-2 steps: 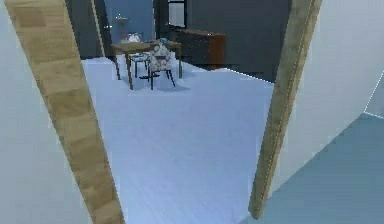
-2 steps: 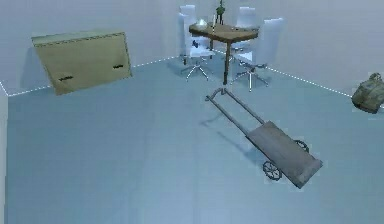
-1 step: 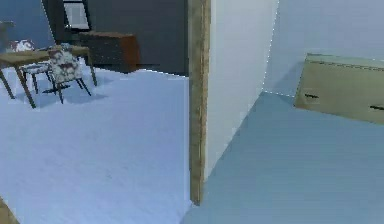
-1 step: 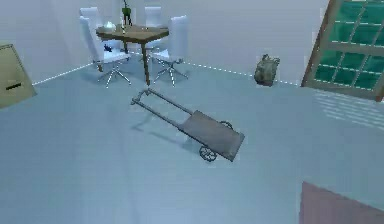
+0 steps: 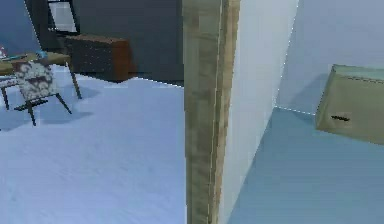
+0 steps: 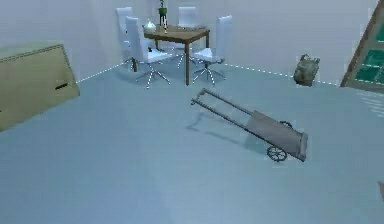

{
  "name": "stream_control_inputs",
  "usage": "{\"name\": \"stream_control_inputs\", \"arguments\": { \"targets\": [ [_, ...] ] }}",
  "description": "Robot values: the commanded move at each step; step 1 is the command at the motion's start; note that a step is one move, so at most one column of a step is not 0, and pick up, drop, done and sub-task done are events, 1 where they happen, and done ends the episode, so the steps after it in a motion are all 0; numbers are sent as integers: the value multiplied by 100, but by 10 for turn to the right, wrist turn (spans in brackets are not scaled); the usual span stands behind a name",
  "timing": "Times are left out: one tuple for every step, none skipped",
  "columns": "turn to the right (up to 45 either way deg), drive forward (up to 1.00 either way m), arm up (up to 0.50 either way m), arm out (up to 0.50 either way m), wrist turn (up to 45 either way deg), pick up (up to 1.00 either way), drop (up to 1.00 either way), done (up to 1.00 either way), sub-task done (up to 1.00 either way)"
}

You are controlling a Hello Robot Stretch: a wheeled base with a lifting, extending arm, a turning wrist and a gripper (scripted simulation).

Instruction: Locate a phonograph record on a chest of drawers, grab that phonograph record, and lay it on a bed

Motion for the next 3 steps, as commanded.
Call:
{"name": "stream_control_inputs", "arguments": {
  "targets": [
    [-360,0,0,0,0,0,0,0,0],
    [0,45,0,0,0,0,0,0,0],
    [120,0,0,0,0,0,0,0,0]
  ]
}}
